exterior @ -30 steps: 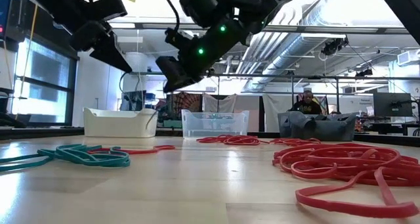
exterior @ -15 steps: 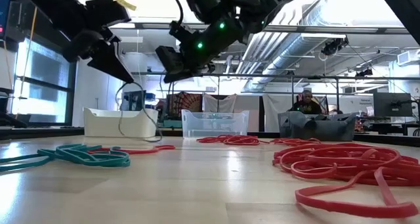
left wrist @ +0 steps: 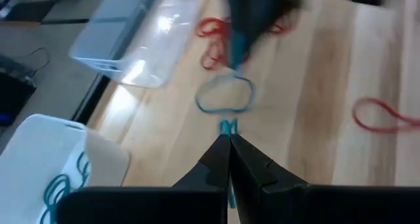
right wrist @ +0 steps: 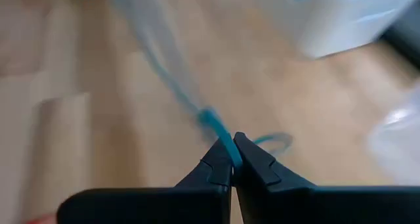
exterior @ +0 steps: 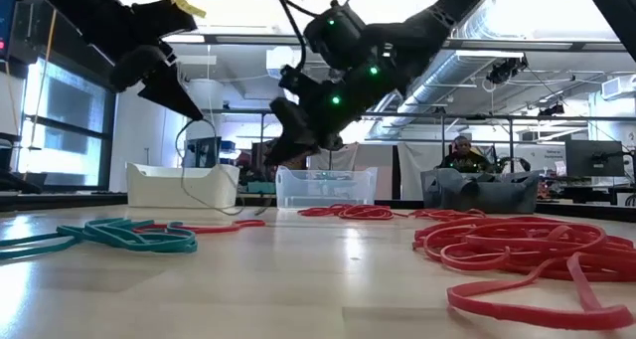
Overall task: Sort rubber bands into baskets
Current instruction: Put the blue rubber band into the white bin
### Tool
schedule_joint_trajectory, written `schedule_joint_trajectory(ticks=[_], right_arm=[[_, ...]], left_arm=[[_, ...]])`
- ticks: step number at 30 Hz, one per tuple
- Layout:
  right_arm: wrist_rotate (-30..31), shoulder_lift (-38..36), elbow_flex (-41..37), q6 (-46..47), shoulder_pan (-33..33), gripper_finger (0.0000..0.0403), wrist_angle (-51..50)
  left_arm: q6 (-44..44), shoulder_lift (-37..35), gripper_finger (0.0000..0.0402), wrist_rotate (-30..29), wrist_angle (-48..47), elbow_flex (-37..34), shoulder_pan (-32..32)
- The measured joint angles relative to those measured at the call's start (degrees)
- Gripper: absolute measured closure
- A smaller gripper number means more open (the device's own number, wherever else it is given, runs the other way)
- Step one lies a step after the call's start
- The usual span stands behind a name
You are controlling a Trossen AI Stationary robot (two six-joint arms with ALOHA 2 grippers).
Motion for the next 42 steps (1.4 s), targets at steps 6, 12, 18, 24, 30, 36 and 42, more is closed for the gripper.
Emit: schedule_joint_trajectory(ticks=[6, 12, 18, 24, 30, 36, 42], right_arm=[[-6.69, -0.02, -1.23, -0.47, 2.49, 0.0403, -3.77], [-8.96, -0.02, -1.27, -0.2, 3.85, 0.0402, -9.77], [-8.56, -0.02, -0.01, -0.49, 4.24, 0.0353, -14.44], [-6.16, -0.02, 4.56, -3.6, 5.75, 0.0259, -19.9], [-1.93, -0.04, 8.95, -6.57, 6.72, 0.0242, -23.15], [-1.82, -0.09, 9.94, -7.16, 6.82, 0.0269, -23.13], [-2.14, -0.09, 9.94, -7.14, 6.82, 0.0272, -23.48]], left_arm=[[-2.0, -3.83, 0.0401, -0.4, 0.13, 0.0, 3.7], [-2.19, -7.37, 0.0401, -0.42, 0.38, 0.02, 8.95], [-0.56, -8.24, 0.0401, -0.33, 0.4, 0.02, 15.71], [1.52, -8.24, 0.0401, -0.19, 0.24, 1.49, 20.84], [5.62, -8.25, 0.0401, -1.13, 0.28, 5.58, 26.08], [8.33, -7.79, 0.0401, 2.6, -0.42, 6.54, 34.46], [9.37, -5.21, 0.0401, 5.02, 0.38, 6.54, 42.82]])
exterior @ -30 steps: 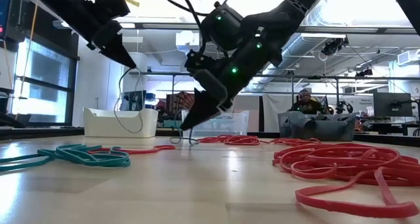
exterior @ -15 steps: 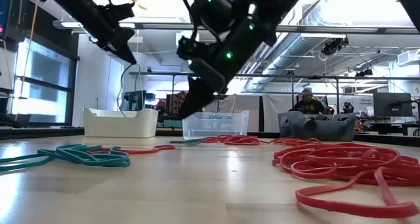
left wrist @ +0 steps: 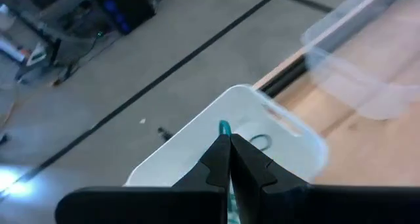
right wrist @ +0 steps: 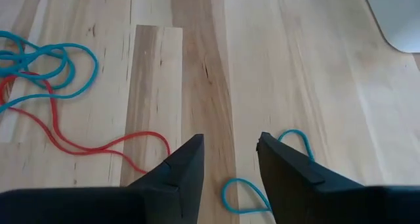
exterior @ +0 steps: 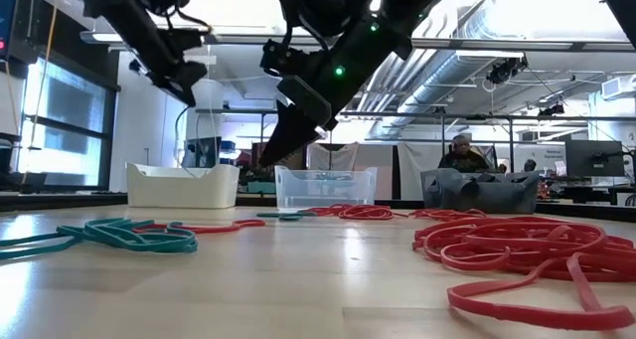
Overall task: Sort rubber bands into baskets
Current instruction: Put the blue rubber band into the white bin
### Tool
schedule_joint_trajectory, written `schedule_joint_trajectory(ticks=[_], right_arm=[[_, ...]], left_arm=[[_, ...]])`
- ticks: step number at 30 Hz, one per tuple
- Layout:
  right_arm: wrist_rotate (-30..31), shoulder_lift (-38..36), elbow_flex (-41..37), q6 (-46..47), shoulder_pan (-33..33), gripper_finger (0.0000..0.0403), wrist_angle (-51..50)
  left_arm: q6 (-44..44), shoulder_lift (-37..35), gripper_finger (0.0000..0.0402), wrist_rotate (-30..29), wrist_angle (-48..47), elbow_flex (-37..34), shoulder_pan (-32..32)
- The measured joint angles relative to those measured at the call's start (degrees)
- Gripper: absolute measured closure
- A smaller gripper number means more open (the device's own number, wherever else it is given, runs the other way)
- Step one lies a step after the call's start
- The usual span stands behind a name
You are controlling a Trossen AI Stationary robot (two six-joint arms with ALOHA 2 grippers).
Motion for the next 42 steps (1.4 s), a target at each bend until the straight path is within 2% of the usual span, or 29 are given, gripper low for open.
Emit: schedule_joint_trajectory(ticks=[4, 6, 12, 18, 23, 28, 31, 38, 40, 42], right_arm=[[0.01, 0.0, 0.0, -1.25, 0.01, 0.0277, -2.9], [0.49, -0.01, 0.0, -2.22, 0.09, 0.0293, -6.61], [0.65, -0.74, -0.6, -5.18, -0.41, 0.0393, -9.94], [-6.34, -5.06, -8.88, -5.13, -2.29, 0.04, 2.62], [-7.04, -11.07, -17.69, -3.35, -2.34, 0.0402, 12.37], [-7.04, -16.79, -23.49, -0.73, -1.26, 0.0402, 14.39], [-7.06, -18.52, -25.75, 0.85, -0.46, 0.04, 14.19], [-7.04, -18.47, -26.53, 3.23, 0.59, 0.0385, 13.6], [-7.05, -18.47, -26.53, 3.23, 0.83, 0.0377, 13.59], [-7.04, -18.47, -26.53, 3.26, 0.87, 0.0368, 13.54]], left_arm=[[-0.03, 2.72, 0.0401, 2.7, -0.04, 0.0, 3.72], [-0.18, 4.08, 0.0401, 4.78, -0.11, 0.0, 4.85], [1.27, 6.92, 0.0395, 7.23, -0.02, -0.02, 5.66], [2.46, 6.55, 0.0356, 8.58, 3.46, -2.36, 5.25], [2.56, 6.55, 0.0307, 9.66, 7.26, -4.82, 5.81], [4.42, 6.55, 0.0277, 9.88, 11.3, -6.31, 7.29], [7.8, 6.01, 0.0279, 15.9, 13.71, -6.43, 5.8], [12.92, 5.76, 0.0318, 38.36, 15.89, -6.4, -1.58], [12.89, 6.5, 0.033, 41.02, 16.07, -6.4, -4.57], [12.86, 7.64, 0.0339, 41.03, 16.34, -6.4, -7.78]])
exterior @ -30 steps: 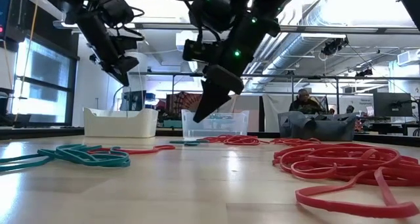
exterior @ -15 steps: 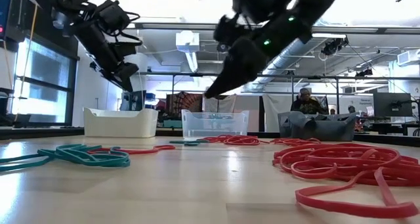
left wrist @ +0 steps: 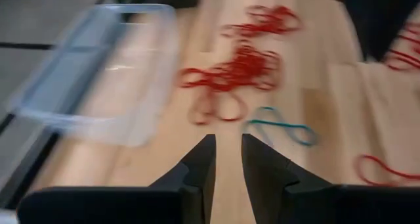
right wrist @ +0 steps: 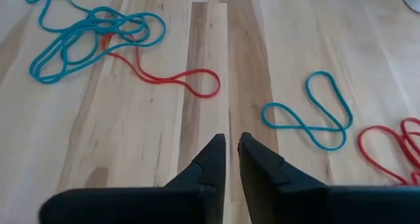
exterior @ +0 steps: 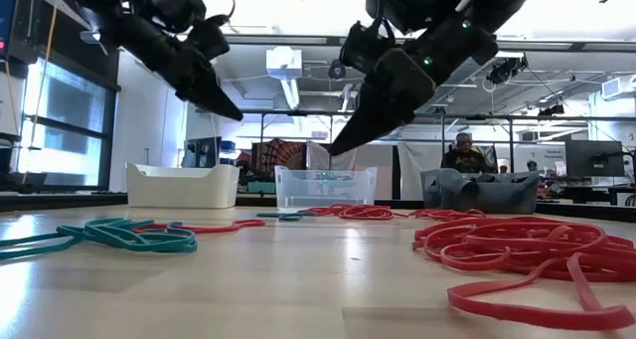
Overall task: Sort rubber bands into baskets
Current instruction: Put the blue rubber band into the white bin
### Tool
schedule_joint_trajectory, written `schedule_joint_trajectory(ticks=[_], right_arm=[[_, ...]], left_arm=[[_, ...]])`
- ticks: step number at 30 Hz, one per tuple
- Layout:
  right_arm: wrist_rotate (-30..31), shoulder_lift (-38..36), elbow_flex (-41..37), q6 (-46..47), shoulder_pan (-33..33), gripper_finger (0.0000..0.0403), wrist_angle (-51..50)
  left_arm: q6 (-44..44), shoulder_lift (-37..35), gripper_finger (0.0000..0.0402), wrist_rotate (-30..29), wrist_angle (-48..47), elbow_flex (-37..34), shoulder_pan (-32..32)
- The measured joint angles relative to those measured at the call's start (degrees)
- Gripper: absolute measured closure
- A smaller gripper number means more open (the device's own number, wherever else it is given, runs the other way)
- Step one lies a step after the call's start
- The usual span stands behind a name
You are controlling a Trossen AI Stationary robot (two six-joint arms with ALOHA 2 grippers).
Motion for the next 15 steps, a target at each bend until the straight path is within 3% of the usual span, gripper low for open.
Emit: schedule_joint_trajectory(ticks=[7, 15], right_arm=[[0.22, 0.02, 0.0, 0.88, 0.07, 0.0343, -1.75], [0.22, 0.07, 0.0, 1.96, 0.13, 0.0343, -3.47]], left_arm=[[-1.06, 8.88, 0.0334, -0.72, 4.18, 0.0, -9.01], [-3.74, 18.85, 0.0266, -7.27, 12.41, 0.02, -11.84]])
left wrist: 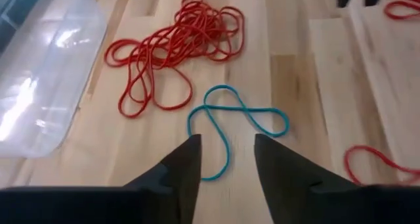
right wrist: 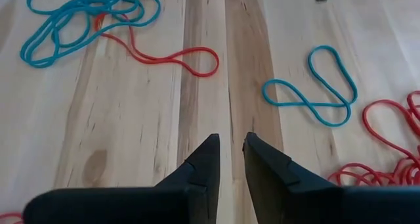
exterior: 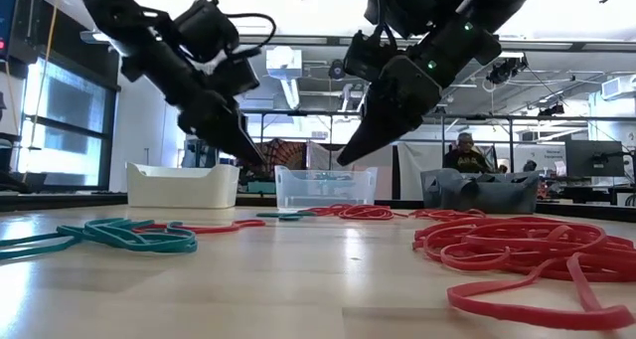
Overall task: Sort rubber bands into baskets
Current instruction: Put the blue rubber band into the white bin
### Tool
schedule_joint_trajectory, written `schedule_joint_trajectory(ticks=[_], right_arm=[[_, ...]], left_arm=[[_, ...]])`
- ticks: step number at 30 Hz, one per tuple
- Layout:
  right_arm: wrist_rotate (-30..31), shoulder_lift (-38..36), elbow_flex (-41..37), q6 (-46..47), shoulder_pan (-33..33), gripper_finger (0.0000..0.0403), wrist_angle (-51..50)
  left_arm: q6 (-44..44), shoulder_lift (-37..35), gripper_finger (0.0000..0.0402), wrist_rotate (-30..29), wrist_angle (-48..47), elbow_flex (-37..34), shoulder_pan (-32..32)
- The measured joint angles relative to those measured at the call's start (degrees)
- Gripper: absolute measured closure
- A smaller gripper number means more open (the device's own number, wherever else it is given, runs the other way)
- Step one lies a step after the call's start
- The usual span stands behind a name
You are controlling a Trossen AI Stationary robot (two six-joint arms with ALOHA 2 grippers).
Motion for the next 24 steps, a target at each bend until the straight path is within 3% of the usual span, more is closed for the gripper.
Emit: schedule_joint_trajectory(ticks=[11, 24], right_arm=[[0.02, 0.0, 0.0, -0.02, 0.35, 0.0343, -0.23], [0.05, 0.02, 0.01, -0.04, 0.33, 0.0343, -0.09]], left_arm=[[-3.64, 8.78, 0.0171, -0.41, 5.46, 0.02, 0.11], [-2.16, 14.43, 0.0161, -4.41, 7.29, 1.31, 1.31]])
